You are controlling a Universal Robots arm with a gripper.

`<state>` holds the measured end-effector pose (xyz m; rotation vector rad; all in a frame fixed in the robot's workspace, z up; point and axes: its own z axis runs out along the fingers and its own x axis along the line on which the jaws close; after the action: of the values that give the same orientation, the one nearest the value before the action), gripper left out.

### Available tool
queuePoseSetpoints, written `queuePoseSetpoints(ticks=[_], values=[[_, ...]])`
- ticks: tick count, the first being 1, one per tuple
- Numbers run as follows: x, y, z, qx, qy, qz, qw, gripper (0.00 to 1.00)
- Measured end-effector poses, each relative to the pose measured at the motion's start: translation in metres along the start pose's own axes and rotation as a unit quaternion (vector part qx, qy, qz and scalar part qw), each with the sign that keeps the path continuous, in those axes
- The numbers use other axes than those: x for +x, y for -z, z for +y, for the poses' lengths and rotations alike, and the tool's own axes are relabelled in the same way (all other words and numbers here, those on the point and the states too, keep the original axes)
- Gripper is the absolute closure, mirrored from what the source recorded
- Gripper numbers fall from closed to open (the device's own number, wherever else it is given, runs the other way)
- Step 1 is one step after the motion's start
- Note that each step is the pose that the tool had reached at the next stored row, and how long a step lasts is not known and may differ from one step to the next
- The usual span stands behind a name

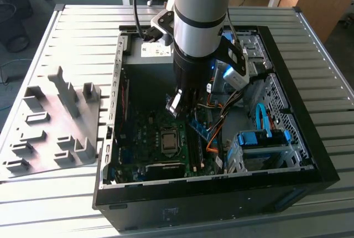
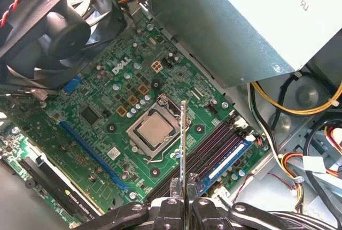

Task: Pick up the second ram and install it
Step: 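Insert the second ram into the second slot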

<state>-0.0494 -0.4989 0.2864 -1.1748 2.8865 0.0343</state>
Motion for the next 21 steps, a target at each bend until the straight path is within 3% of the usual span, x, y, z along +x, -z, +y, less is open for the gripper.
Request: queuePoseSetpoints(ticks=[21], values=[[0.0,-0.0002,0.0,0.0012,-0.037,-0.0004,0.9993,0.86]])
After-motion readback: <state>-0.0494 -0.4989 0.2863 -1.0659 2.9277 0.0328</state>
